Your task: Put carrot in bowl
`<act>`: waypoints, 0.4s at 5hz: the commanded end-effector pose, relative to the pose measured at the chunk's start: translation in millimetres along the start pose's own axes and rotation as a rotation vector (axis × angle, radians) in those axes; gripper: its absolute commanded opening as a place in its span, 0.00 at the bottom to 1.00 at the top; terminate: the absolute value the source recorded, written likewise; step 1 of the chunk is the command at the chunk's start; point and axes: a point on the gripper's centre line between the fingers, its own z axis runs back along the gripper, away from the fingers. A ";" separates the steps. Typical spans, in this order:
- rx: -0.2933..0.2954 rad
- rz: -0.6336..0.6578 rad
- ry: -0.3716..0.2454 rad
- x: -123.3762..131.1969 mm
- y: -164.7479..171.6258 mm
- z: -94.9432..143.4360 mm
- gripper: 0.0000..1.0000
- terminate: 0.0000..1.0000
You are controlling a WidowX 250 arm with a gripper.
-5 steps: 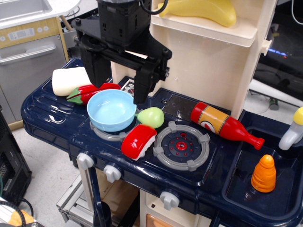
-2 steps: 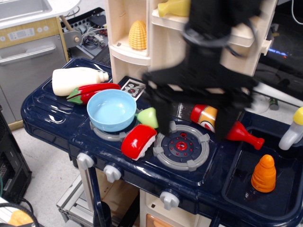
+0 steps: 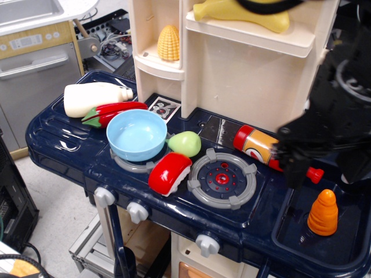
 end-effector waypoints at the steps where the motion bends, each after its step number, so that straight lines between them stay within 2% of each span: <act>1: -0.105 0.045 -0.064 23.8 -35.7 3.3 1.00 0.00; 2: -0.130 0.059 -0.069 22.9 -40.3 -14.1 1.00 0.00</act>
